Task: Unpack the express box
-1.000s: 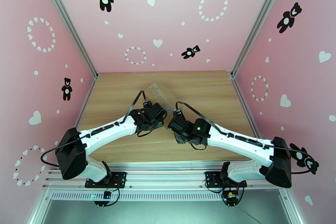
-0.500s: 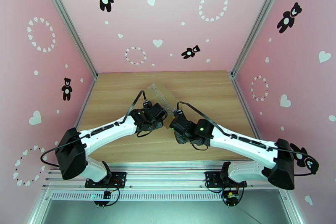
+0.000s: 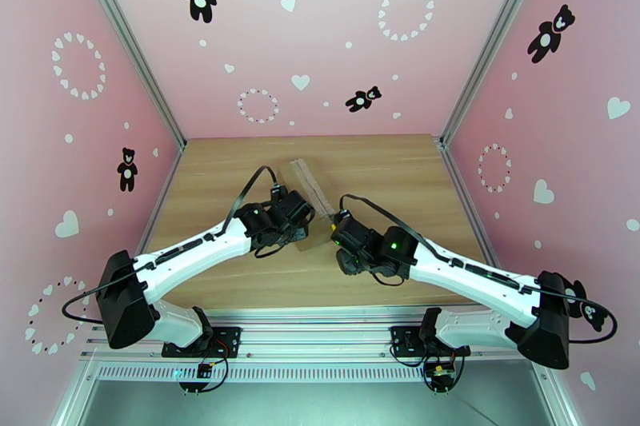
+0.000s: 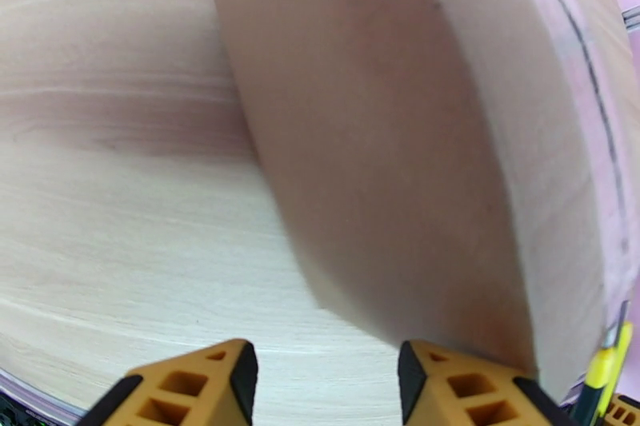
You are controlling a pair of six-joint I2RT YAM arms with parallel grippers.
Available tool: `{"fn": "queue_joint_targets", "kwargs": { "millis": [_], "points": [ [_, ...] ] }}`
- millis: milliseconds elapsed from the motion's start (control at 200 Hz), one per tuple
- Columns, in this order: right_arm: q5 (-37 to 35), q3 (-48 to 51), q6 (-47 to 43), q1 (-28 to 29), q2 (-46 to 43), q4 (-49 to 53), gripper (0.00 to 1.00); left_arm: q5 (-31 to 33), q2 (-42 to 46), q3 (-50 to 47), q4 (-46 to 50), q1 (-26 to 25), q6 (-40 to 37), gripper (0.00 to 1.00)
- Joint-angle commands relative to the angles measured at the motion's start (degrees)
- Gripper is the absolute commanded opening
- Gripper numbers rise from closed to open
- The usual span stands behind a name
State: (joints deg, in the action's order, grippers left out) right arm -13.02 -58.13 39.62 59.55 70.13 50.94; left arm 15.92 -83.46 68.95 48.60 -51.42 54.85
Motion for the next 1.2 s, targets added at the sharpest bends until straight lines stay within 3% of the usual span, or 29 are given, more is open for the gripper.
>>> {"fn": "queue_joint_targets", "kwargs": {
  "millis": [0,420,636,1196],
  "points": [
    [1.6,-1.6,-3.7,0.9,0.3,-1.0,0.0,0.0,2.4,1.0,-2.3,0.0,-1.0,0.54],
    [3.0,-1.3,-3.1,0.8,-1.8,-2.9,0.0,1.9,5.5,0.1,-0.1,1.0,-2.2,0.55],
    [3.1,-1.6,-3.0,0.6,-2.0,-2.4,0.0,1.4,1.0,4.4,-1.2,2.4,-5.4,0.55],
    [-2.7,-3.0,-2.6,-0.1,-0.9,3.3,0.0,-0.2,-3.0,2.2,-5.3,5.2,-6.1,0.54]
  ]
}}
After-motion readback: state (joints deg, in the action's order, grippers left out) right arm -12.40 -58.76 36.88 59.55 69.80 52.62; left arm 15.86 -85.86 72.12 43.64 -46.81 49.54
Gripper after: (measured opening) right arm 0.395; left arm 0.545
